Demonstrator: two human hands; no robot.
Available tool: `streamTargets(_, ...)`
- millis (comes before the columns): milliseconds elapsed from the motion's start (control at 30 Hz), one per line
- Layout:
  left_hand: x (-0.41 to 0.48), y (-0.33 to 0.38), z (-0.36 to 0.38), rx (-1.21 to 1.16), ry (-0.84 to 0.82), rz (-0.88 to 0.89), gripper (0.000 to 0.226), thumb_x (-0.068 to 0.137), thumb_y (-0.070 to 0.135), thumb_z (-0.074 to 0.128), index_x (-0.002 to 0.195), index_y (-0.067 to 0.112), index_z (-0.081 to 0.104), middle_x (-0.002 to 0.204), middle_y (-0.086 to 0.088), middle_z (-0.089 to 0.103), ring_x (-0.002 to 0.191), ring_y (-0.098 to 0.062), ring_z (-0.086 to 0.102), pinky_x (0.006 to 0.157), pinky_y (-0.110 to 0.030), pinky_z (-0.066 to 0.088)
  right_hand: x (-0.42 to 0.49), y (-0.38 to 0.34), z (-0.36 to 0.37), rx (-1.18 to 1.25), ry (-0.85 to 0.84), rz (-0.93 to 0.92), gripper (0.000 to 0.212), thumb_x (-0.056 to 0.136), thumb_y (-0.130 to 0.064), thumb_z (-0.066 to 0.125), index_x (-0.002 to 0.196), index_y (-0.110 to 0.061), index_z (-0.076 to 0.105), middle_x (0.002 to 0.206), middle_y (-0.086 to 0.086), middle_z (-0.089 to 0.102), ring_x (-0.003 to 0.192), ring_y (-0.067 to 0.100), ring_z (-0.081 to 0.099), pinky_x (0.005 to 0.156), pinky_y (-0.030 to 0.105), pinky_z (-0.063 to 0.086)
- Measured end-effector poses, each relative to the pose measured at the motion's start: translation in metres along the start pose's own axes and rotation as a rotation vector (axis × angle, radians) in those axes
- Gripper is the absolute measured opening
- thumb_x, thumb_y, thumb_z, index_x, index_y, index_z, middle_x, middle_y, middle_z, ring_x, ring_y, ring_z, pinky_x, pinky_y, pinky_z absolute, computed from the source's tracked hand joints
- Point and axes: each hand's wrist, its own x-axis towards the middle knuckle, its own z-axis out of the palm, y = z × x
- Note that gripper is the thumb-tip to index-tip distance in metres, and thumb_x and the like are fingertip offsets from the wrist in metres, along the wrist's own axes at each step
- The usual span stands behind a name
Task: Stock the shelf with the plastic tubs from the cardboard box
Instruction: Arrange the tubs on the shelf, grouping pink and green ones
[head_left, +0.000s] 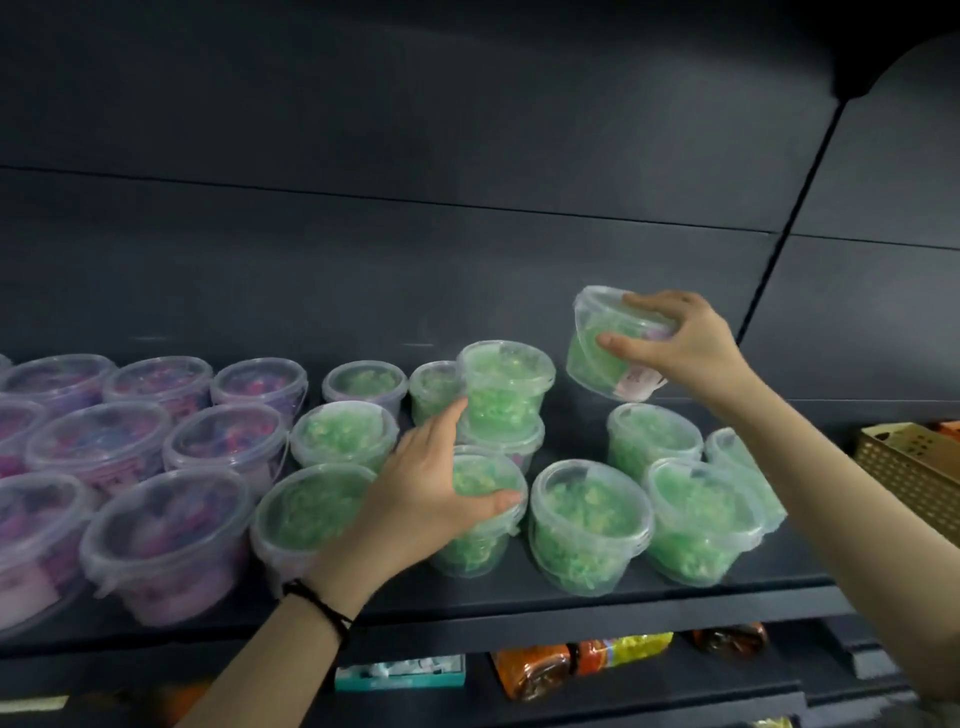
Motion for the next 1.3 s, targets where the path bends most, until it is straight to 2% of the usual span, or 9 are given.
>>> streamTargets(100,0.007,0.006,0.021,0.169,-0.035,-0.01,0.117,0.06,0.08,0.063,0.151,0.035,0.003,0.155,0.012,0.018,0.141,-0.01,0.02,0.111,-0.033,0.026,0.034,0.035,0.017,-0.091,-0.067,0.044,0.065,0.067,-0.048,0.082,0.124,-0.023,0.064,0.133,0.003,0.051,0.117,0.015,0.052,0.097,0.025,0.039)
streamTargets(200,0.013,0.004,0.031,0.35,0.01,-0.009,0.114,0.061,0.075,0.067,0.15,0.025,0.017,0.151,0.006,0.032,0.137,-0.015,0.03,0.107,-0.032,0.031,0.065,0.061,0.044,-0.132,-0.129,0.061,0.07,0.066,-0.052,0.08,0.126,-0.02,0.063,0.133,0.006,0.053,0.116,0.022,0.056,0.1,0.034,0.045)
streamTargets(367,0.016,-0.006,0.029,0.442,-0.032,-0.011,0.095,0.061,0.083,0.057,0.14,0.033,0.037,0.15,0.016,0.031,0.137,-0.006,0.025,0.108,-0.025,0.025,0.091,0.088,0.094,-0.253,-0.289,0.103,0.072,0.068,-0.058,0.075,0.131,-0.027,0.058,0.131,0.003,0.039,0.123,0.034,0.04,0.097,0.035,0.039)
streamTargets(600,0.014,-0.005,0.026,0.431,-0.065,-0.048,0.097,0.061,0.085,0.055,0.142,0.037,0.035,0.155,0.017,0.021,0.141,-0.003,0.015,0.113,-0.025,0.017,0.086,0.111,0.13,-0.333,-0.465,0.112,0.076,0.069,-0.059,0.076,0.135,-0.03,0.051,0.132,0.005,0.028,0.124,0.031,0.027,0.106,0.036,0.032)
streamTargets(800,0.013,-0.002,0.025,0.443,-0.083,-0.049,0.095,0.064,0.084,0.054,0.143,0.036,0.034,0.155,0.017,0.02,0.14,-0.001,0.013,0.111,-0.024,0.017,0.086,0.113,0.097,-0.238,-0.709,0.113,0.084,0.075,-0.06,0.07,0.145,-0.025,0.038,0.147,0.007,0.029,0.135,0.034,0.035,0.106,0.047,0.04)
streamTargets(933,0.01,0.001,0.027,0.509,-0.068,-0.026,0.091,0.07,0.085,0.044,0.145,0.035,0.031,0.156,0.014,0.018,0.141,-0.005,0.01,0.112,-0.027,0.016,0.078,0.114,0.048,-0.249,-0.65,0.05,0.055,0.081,-0.057,0.066,0.125,-0.026,0.055,0.126,-0.006,0.05,0.116,0.018,0.048,0.092,0.029,0.038)
streamTargets(1000,0.009,0.006,0.034,0.532,-0.039,0.056,0.082,0.075,0.084,0.032,0.144,0.04,0.03,0.155,0.014,0.019,0.141,-0.006,0.011,0.114,-0.029,0.015,0.069,0.12,0.022,-0.292,-0.771,0.072,0.057,0.076,-0.06,0.069,0.123,-0.033,0.053,0.126,-0.01,0.049,0.113,0.011,0.045,0.092,0.027,0.036)
streamTargets(1100,0.01,0.017,0.046,0.447,-0.135,0.199,0.068,0.079,0.084,0.019,0.141,0.056,0.023,0.154,0.023,0.017,0.14,0.002,0.009,0.114,-0.03,0.013,0.051,0.13,0.002,-0.404,-0.924,0.083,0.067,0.069,-0.061,0.075,0.127,-0.04,0.049,0.14,-0.01,0.04,0.128,0.014,0.041,0.104,0.031,0.036)
streamTargets(1300,0.014,0.016,0.055,0.489,-0.192,0.269,0.073,0.071,0.093,0.022,0.137,0.061,0.024,0.148,0.036,0.009,0.131,0.015,-0.003,0.105,-0.021,-0.001,0.04,0.14,0.003,-0.366,-0.807,0.089,0.065,0.071,-0.05,0.079,0.13,-0.041,0.055,0.145,-0.005,0.04,0.131,0.019,0.042,0.104,0.032,0.036)
